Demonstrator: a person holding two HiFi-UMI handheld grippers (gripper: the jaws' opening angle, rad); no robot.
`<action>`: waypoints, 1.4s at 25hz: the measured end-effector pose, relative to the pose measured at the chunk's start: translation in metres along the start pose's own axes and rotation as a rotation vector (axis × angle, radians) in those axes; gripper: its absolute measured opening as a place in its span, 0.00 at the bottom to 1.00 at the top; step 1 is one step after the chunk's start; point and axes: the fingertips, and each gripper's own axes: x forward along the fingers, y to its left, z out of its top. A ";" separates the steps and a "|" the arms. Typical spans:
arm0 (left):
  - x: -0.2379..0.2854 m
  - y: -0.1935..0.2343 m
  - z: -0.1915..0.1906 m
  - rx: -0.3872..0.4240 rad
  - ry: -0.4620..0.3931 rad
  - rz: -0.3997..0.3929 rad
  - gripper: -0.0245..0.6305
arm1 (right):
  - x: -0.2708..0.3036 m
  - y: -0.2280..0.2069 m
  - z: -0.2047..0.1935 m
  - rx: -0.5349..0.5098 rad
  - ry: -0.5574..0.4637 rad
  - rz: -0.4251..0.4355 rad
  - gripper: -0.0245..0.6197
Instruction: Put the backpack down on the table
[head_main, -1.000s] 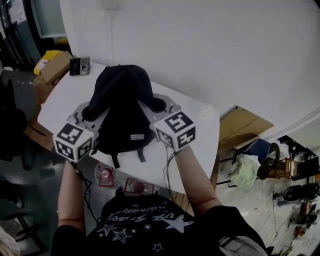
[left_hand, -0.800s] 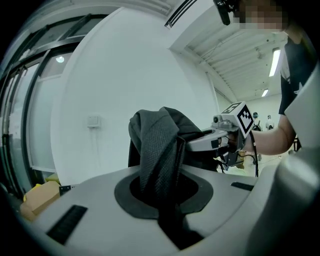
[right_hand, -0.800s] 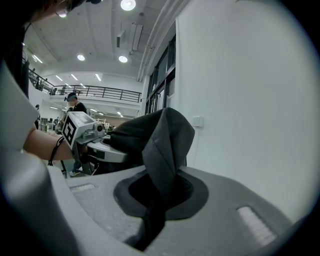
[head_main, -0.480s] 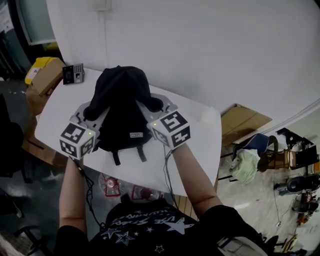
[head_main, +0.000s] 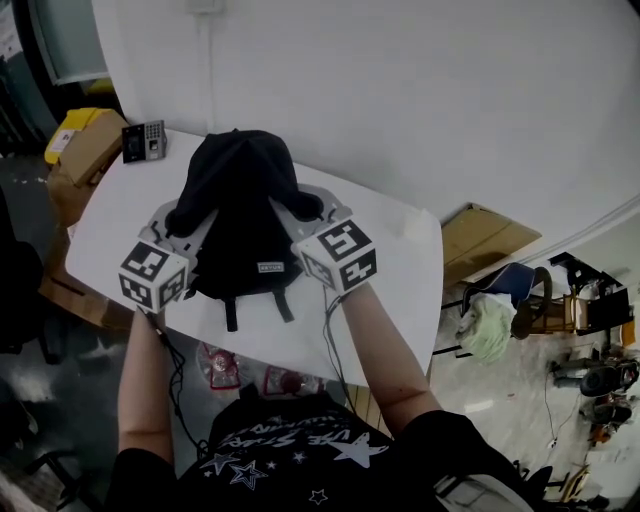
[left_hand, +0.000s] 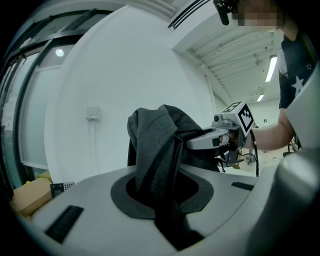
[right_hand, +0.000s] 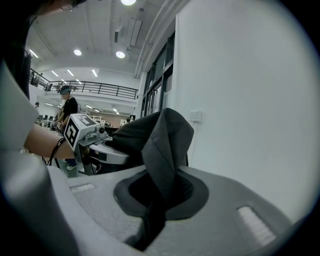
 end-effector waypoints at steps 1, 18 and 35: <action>-0.001 0.000 -0.001 0.004 -0.007 0.003 0.12 | 0.001 0.001 0.000 -0.001 -0.002 0.002 0.07; -0.010 -0.007 -0.010 -0.022 -0.038 -0.007 0.36 | -0.001 0.011 -0.010 0.060 0.025 -0.067 0.36; -0.069 0.005 -0.025 -0.100 -0.082 0.056 0.61 | -0.035 0.014 -0.011 0.066 0.030 -0.292 0.59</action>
